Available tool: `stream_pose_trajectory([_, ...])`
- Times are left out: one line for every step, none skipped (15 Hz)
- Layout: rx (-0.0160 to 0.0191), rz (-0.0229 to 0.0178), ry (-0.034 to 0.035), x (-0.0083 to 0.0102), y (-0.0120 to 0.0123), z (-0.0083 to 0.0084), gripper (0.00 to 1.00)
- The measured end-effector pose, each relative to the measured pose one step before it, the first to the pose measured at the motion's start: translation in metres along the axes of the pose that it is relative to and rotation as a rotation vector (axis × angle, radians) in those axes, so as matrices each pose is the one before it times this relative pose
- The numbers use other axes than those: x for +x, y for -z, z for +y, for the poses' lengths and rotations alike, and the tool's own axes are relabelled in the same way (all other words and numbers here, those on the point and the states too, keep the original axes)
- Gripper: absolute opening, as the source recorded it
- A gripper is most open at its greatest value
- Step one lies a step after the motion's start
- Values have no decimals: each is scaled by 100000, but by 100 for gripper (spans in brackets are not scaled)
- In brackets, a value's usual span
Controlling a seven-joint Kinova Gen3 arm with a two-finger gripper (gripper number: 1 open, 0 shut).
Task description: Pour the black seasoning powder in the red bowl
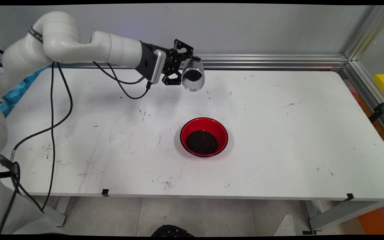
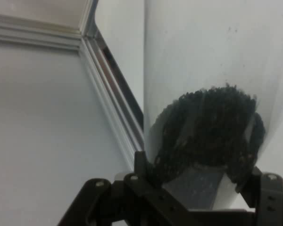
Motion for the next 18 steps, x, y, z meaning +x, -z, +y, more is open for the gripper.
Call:
stream_pose_trajectory([1486,-404,-4117,193,-122,-17,0])
stream_pose_trajectory([991,-279,-2741,125,-82,-21,0])
stream_pose_trajectory([1024,-272,-2573,126,-80,-38,0])
stream_pose_trajectory([1260,-376,-3062,135,-89,-65,0])
stream_pose_trajectory([1556,-500,-3516,141,-99,-117,0])
stream_pose_trajectory([1488,-329,-3536,164,-89,-110,0])
stream_pose_trajectory([1276,-233,-3066,140,-72,-94,0])
stream_pose_trajectory([871,-39,-2105,117,-37,-52,0])
stream_pose_trajectory([1244,-23,-3010,177,-55,-62,0])
stream_pose_trajectory([1430,64,-3334,215,-56,-63,0])
stream_pose_trajectory([1279,33,-3065,194,-56,-25,0])
stream_pose_trajectory([850,32,-2029,124,-60,-22,0])
stream_pose_trajectory([793,-42,-1940,104,-52,-9,0])
stream_pose_trajectory([894,-88,-2255,112,-50,-6,0])
stream_pose_trajectory([987,-133,-2511,103,-70,-5,0])
stream_pose_trajectory([787,-67,-2129,90,-72,14,0])
stream_pose_trajectory([497,-45,-1342,58,-47,10,0])
stream_pose_trajectory([686,-63,-2076,90,-86,43,0])
